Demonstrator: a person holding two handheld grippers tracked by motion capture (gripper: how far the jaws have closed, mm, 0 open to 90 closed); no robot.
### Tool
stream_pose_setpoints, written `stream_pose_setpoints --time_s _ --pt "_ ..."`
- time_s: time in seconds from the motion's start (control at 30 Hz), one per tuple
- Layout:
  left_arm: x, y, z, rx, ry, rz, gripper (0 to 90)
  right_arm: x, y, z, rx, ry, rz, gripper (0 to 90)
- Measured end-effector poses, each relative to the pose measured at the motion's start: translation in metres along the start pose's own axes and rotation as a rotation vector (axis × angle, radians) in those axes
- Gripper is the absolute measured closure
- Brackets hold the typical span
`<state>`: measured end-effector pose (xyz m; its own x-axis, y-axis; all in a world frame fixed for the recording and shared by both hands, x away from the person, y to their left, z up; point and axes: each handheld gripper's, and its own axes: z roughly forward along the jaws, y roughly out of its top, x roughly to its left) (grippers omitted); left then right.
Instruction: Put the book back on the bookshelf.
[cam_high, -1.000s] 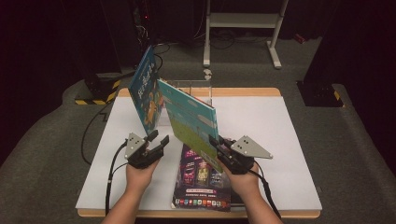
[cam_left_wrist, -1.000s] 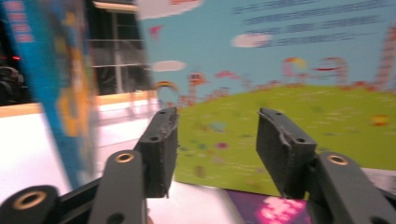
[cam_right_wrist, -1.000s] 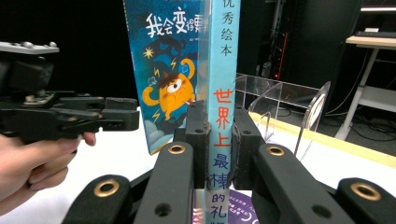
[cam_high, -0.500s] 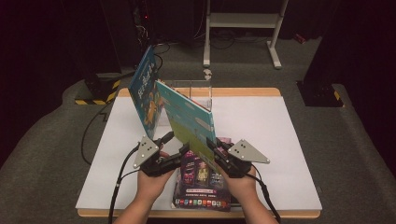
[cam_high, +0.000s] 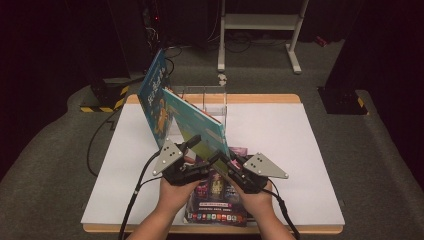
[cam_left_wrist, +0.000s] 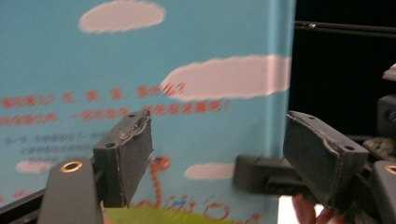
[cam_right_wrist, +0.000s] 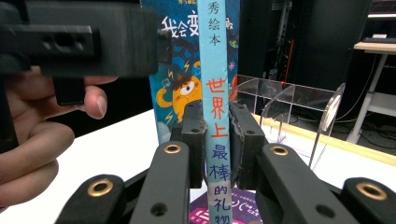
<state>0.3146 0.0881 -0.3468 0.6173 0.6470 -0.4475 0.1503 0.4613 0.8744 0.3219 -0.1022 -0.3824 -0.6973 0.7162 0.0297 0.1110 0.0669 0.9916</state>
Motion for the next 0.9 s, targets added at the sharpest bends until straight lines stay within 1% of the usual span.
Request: stream_pose_setpoints --time_s 0.07,0.1,0.27,0.33,0.37,0.4,0.47,0.5,0.53,0.6,0.63,0.73,0.8,0.9 --pt "-0.003 0.000 0.002 0.000 -0.002 -0.003 22.9 0.000 -0.001 0.000 -0.003 0.004 0.005 77.8" --pt "-0.003 0.000 0.002 0.004 0.000 0.000 22.5 0.000 -0.001 0.000 -0.002 0.005 0.004 77.8" --pt "-0.003 -0.001 0.006 0.014 0.004 -0.012 20.9 0.002 -0.003 -0.001 0.003 0.020 0.001 76.8" --pt "-0.003 -0.002 0.006 0.015 0.012 -0.003 19.4 0.003 -0.004 -0.001 0.006 0.030 -0.008 76.4" --pt "-0.004 -0.002 0.006 0.011 0.020 -0.008 18.7 0.004 -0.005 -0.001 0.016 0.026 -0.013 76.0" --pt "-0.004 -0.002 0.006 0.014 0.023 -0.004 19.1 0.003 -0.008 -0.001 0.037 0.031 -0.011 74.3" --pt "-0.004 -0.001 0.007 0.017 0.029 -0.004 19.1 -0.001 -0.016 -0.002 0.060 0.066 -0.003 70.7" --pt "-0.004 -0.001 0.007 0.016 0.038 0.003 19.1 -0.003 -0.021 -0.004 0.063 0.087 0.004 70.2" --pt "-0.004 -0.002 0.007 0.015 0.041 0.004 19.1 -0.009 -0.028 -0.008 0.074 0.114 0.021 70.2" --pt "-0.004 -0.002 0.007 0.017 0.048 0.006 18.6 -0.013 -0.033 -0.012 0.077 0.137 0.039 71.1" --pt "-0.005 -0.003 0.008 0.016 0.054 -0.002 18.0 -0.015 -0.036 -0.014 0.078 0.145 0.046 73.0" --pt "-0.007 -0.004 0.008 0.011 0.068 0.000 15.7 -0.016 -0.040 -0.018 0.082 0.163 0.036 73.7" --pt "-0.009 -0.005 0.007 0.011 0.083 0.006 15.0 -0.014 -0.040 -0.018 0.085 0.168 0.020 74.1" --pt "-0.010 -0.006 0.007 0.009 0.094 0.006 15.0 -0.010 -0.040 -0.017 0.084 0.183 -0.003 74.4"
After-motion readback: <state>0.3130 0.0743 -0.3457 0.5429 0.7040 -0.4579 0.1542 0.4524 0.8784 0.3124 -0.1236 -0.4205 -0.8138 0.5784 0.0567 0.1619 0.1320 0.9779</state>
